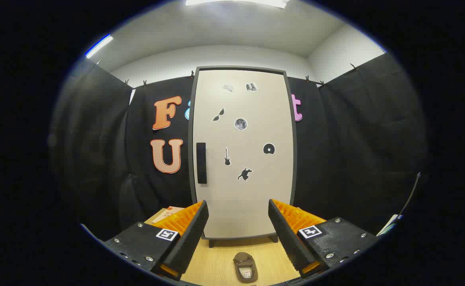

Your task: Open the shoe cabinet door, grab the shoes and put them into the shoe cabinet, then close the shoe cabinet door.

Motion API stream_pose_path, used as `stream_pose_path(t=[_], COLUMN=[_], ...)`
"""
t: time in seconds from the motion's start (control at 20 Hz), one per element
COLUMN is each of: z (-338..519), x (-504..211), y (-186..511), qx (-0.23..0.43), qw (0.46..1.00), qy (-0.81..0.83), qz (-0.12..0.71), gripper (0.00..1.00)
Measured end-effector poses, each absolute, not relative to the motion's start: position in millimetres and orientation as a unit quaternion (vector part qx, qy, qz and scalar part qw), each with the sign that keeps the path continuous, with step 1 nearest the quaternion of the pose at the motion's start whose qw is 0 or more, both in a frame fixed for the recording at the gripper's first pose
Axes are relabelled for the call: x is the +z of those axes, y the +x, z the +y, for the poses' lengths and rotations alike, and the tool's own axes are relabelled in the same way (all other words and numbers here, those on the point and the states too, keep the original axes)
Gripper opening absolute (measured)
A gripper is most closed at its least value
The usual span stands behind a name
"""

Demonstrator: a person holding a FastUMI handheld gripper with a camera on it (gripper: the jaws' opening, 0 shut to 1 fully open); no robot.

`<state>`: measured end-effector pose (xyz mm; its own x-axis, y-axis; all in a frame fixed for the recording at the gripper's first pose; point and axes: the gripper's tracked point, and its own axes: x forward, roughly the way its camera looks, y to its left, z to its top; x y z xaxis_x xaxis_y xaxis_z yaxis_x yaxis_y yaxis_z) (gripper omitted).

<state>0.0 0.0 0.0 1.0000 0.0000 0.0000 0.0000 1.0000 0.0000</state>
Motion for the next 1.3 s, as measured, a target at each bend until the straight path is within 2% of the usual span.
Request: stream_pose_path(t=[1.3], z=[11.2], x=[-13.8], y=[23.3], qx=[0.007], qw=[1.0], qy=[-0.001], qz=[0.028], gripper=[0.95])
